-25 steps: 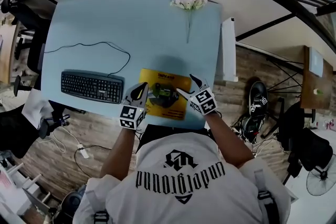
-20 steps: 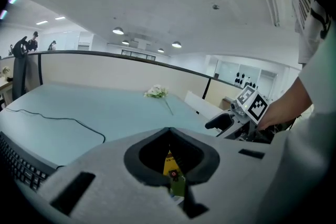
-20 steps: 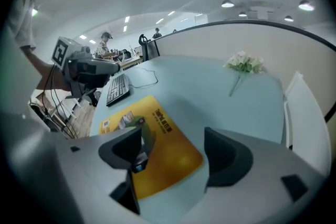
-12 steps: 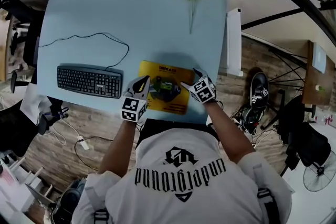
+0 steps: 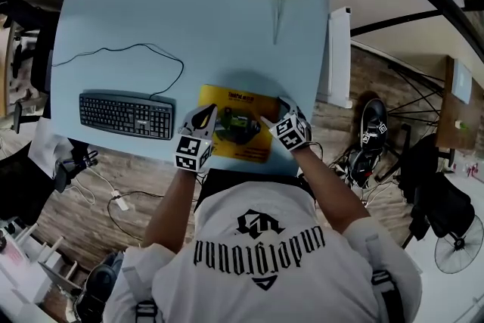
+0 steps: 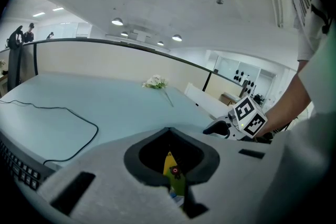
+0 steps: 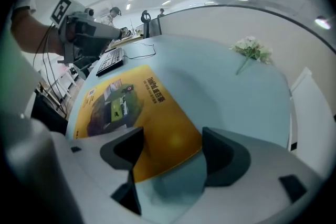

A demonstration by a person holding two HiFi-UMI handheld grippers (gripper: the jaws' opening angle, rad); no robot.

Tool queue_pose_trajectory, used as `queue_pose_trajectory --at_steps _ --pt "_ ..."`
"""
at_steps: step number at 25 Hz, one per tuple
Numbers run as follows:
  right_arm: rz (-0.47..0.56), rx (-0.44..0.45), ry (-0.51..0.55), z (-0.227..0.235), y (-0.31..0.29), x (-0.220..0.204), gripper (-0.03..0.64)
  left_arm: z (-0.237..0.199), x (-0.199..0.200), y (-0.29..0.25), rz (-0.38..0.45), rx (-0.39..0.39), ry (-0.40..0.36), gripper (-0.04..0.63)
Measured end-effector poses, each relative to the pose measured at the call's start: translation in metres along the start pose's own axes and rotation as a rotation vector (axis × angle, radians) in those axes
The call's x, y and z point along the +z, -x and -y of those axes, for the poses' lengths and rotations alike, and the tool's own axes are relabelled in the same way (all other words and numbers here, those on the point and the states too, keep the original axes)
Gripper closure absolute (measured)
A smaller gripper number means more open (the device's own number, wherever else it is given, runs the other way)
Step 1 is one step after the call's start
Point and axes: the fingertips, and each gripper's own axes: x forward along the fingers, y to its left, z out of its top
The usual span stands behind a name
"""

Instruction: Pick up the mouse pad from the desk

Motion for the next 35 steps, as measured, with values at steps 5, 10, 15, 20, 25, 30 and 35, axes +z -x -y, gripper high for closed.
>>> queue_pose_trajectory --at_steps 5,10,15,20,25,30,35 --pt "0.013 0.015 0.021 -0.012 0.001 0.002 0.356 0.001 -0.001 -0.002 -0.004 -0.005 0.014 0.588" --pt "0.003 0.075 0.053 -0.033 -0.001 0.001 0.519 0.006 0.001 -0.001 0.003 -0.004 0.013 0.588" --pt "0.004 0.118 0.073 -0.042 -0.002 0.001 0.592 0.013 0.003 0.006 0.016 -0.004 0.012 0.588" --pt "0.0 0.128 0.067 -0.041 0.0 0.002 0.594 0.02 0.006 0.018 0.038 0.019 0.01 0.588" --pt "0.018 0.127 0.031 -0.044 0.005 0.005 0.595 0.031 0.008 0.03 0.063 0.043 0.004 0.588" --pt "0.079 0.152 0.005 -0.051 0.019 0.012 0.595 0.04 0.016 0.046 0.104 0.08 -0.009 0.588" --pt "0.15 0.225 -0.065 -0.074 0.053 0.028 0.595 0.06 0.021 0.066 0.123 0.087 -0.013 0.588"
